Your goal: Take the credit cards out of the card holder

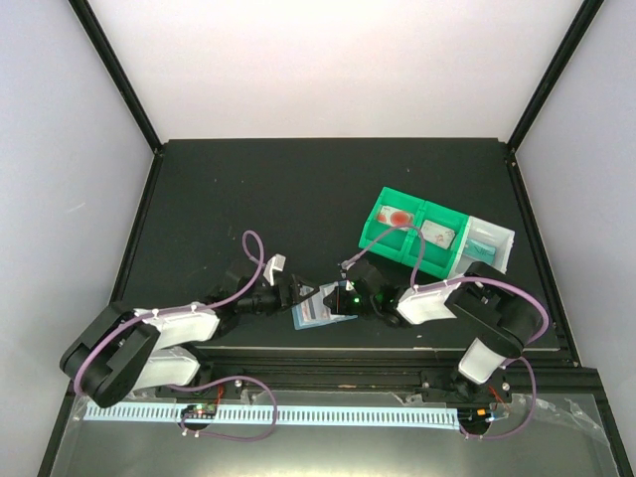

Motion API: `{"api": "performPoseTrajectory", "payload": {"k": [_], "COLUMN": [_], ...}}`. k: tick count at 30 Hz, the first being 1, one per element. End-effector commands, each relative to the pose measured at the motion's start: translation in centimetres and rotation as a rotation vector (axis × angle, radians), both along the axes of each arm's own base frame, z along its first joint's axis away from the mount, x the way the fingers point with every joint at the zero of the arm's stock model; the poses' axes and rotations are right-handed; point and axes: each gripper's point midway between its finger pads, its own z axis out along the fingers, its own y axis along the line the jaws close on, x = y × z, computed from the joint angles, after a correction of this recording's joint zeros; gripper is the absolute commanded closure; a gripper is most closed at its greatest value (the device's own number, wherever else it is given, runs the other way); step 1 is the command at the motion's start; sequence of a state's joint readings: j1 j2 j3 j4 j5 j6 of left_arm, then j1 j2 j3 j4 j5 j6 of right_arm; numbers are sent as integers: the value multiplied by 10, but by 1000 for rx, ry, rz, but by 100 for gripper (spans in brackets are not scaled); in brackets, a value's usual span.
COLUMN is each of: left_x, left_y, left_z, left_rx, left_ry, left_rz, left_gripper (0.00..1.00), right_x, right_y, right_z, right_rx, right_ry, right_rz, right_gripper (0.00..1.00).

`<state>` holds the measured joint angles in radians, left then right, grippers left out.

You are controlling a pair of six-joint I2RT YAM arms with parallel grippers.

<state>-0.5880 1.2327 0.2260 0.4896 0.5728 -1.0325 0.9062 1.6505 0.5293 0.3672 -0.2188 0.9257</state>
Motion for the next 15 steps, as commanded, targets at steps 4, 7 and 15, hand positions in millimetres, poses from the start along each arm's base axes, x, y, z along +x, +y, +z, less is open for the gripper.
{"api": "performPoseTrajectory", "payload": {"k": [4, 7, 15], "left_x": [8, 8, 10], "left_y": [-4, -7, -16], "left_z": [5, 1, 13], "left_rx": [-24, -24, -57], "left_ry": [-19, -2, -18], "left_rz": [3, -5, -25], "left_gripper": [1, 1, 2], "right_x": [-5, -5, -7], "right_y": [-15, -12, -8], "right_z": [-20, -17, -16], "right_rx": [-68, -53, -17], "right_ry": [45, 40, 47], "right_rz": [-27, -21, -16], "right_gripper": [99, 99, 99]}}
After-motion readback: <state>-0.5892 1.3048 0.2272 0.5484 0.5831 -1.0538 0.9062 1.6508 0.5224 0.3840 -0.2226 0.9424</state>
